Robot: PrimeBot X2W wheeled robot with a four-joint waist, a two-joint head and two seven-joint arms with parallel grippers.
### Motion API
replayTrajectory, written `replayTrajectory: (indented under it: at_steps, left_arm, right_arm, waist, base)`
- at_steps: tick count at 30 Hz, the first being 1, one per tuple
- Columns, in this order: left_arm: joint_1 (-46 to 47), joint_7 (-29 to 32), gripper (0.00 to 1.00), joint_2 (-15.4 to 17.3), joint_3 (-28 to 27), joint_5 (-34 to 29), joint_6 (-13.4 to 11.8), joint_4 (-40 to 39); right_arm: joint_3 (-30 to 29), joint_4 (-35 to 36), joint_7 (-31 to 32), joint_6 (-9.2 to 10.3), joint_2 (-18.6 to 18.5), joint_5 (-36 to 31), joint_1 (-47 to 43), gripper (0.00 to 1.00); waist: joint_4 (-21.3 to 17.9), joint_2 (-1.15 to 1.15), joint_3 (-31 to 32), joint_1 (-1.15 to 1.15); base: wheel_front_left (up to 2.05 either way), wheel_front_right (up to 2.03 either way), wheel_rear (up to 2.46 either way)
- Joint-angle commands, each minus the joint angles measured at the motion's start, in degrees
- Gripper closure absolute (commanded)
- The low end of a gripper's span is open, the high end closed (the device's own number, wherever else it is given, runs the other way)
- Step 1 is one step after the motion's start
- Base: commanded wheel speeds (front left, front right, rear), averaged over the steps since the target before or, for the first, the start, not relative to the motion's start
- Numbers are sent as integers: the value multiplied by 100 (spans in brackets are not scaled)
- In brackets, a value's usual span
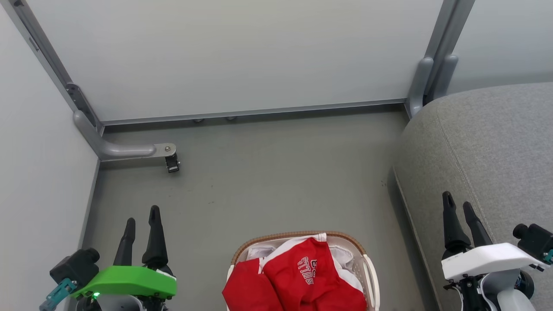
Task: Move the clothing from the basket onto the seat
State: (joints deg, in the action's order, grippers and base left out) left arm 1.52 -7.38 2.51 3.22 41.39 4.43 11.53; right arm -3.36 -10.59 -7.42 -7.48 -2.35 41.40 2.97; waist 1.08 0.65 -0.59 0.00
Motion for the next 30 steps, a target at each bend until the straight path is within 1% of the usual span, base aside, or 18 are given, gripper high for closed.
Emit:
replayTrajectory:
  at_steps: [1, 16, 30]
  left_arm:
    - [-24, -58, 0, 42, 1, -209, -29, -32]
    - [-56, -281, 0, 45, 179, -1122, -52, 145]
    - [-80, -453, 0, 49, 310, -1693, -85, 272]
  right_arm:
    - [1, 31, -57, -1, -41, -198, -6, 0]
    - [98, -44, -277, -1, -50, -1179, -6, 0]
    - [149, -75, -456, -2, -56, -1876, -47, 0]
  waist:
    - [11, -34, 3, 0]
    - [87, -42, -1, 0]
    - [108, -49, -22, 0]
  base:
    - [0, 0, 0]
    - [0, 0, 0]
    - [0, 0, 0]
